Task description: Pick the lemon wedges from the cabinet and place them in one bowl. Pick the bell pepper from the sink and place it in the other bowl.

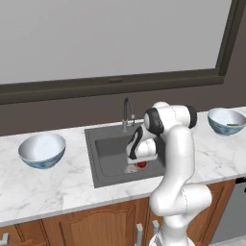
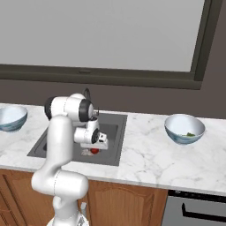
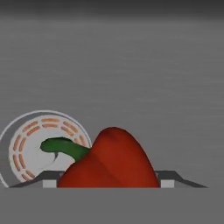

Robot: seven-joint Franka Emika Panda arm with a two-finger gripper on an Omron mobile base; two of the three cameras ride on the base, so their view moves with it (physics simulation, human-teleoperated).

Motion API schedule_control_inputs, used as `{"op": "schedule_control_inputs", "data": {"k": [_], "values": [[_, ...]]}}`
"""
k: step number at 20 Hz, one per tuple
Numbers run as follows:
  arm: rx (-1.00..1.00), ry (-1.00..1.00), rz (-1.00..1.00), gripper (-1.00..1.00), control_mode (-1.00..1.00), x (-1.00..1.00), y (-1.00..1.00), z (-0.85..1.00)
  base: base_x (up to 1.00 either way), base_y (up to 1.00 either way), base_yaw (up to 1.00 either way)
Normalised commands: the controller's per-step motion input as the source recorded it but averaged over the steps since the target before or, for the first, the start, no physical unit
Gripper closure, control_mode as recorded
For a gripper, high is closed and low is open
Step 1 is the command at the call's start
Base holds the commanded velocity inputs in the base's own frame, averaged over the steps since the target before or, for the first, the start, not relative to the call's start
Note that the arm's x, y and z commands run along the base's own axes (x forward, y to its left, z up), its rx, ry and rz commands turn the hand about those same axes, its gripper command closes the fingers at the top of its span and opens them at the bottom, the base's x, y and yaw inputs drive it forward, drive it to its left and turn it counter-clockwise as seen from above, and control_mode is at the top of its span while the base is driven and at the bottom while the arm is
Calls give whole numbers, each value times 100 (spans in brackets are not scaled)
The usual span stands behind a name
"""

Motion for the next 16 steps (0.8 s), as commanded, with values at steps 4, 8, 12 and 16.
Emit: {"op": "schedule_control_inputs", "data": {"k": [4, 8, 12, 16], "values": [[0, 0, 0, 100, -100, 0, 0, 35, 0, 0, 0], [0, 0, 0, 100, -100, 0, 0, 34, 0, 0, 0], [0, 0, 0, 100, -100, 0, 0, 37, 0, 0, 0], [2, 0, 0, 100, -100, 0, 0, 30, 0, 0, 0]]}}
